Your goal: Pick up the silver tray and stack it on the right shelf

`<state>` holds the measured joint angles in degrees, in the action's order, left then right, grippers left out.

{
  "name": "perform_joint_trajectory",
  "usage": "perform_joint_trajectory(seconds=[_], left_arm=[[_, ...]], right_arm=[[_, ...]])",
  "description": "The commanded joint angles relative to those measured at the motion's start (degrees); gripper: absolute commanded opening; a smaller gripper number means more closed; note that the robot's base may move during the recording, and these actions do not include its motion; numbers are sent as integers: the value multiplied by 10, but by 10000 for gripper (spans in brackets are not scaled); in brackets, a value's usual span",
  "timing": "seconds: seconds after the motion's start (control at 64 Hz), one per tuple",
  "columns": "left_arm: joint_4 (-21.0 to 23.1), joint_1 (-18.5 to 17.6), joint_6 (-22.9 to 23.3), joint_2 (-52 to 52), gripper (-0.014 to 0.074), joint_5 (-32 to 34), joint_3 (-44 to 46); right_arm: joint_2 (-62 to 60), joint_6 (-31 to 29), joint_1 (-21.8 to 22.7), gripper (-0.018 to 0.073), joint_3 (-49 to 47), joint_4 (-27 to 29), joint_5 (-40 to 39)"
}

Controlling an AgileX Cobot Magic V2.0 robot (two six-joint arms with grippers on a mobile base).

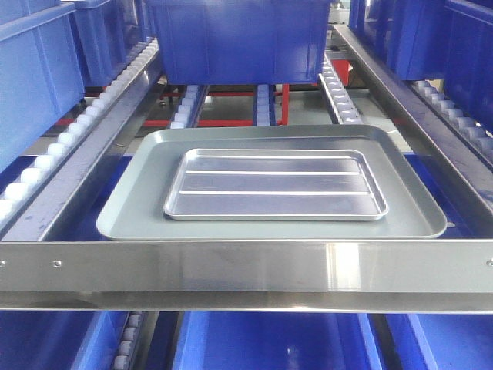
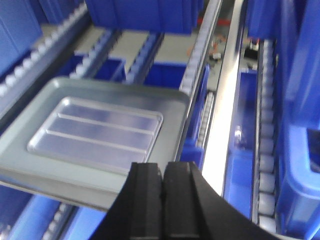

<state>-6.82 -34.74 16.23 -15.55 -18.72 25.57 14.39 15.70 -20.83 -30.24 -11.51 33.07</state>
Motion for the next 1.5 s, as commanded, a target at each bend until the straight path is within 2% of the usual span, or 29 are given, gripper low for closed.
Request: perform_joint_trajectory(seconds=[0.0,0.156,0.766,0.859,0.953,1.031,1.156,1.234,1.312,1.422,1.484], left_arm=[[-3,-2,0,41,-92,25,16],[-3,-2,0,100,-92,-9,16],[-3,-2,0,101,-92,-3,13],[46,1,-11,101,-92,-5,5],[53,37,-93,103,-92,3,-6],[85,105,-146,105,-92,21,-28],[151,230,-198,105,-92,34,-78],[165,279,-227,107,-92,49,-110],[165,299,-227,123,-92,74,-148],[165,299,-227,172,-92,119,-209],[165,297,-227,169,-92,170,-245]], right_arm=[[-30,-7,2,66,-15,-12,-39],[-62,-7,2,66,-15,-12,-41],[-62,-7,2,66,-15,-12,-40],[-62,-7,2,66,-15,-12,-40],[-62,-7,2,66,-15,-12,-40],[-62,-7,2,66,-15,-12,-40],[-62,-7,2,66,-15,-12,-40],[-62,-7,2,66,-15,-12,-40],[-62,-7,2,66,-15,-12,-40],[-62,-7,2,66,-15,-12,-40],[-62,-7,2,66,-15,-12,-39]])
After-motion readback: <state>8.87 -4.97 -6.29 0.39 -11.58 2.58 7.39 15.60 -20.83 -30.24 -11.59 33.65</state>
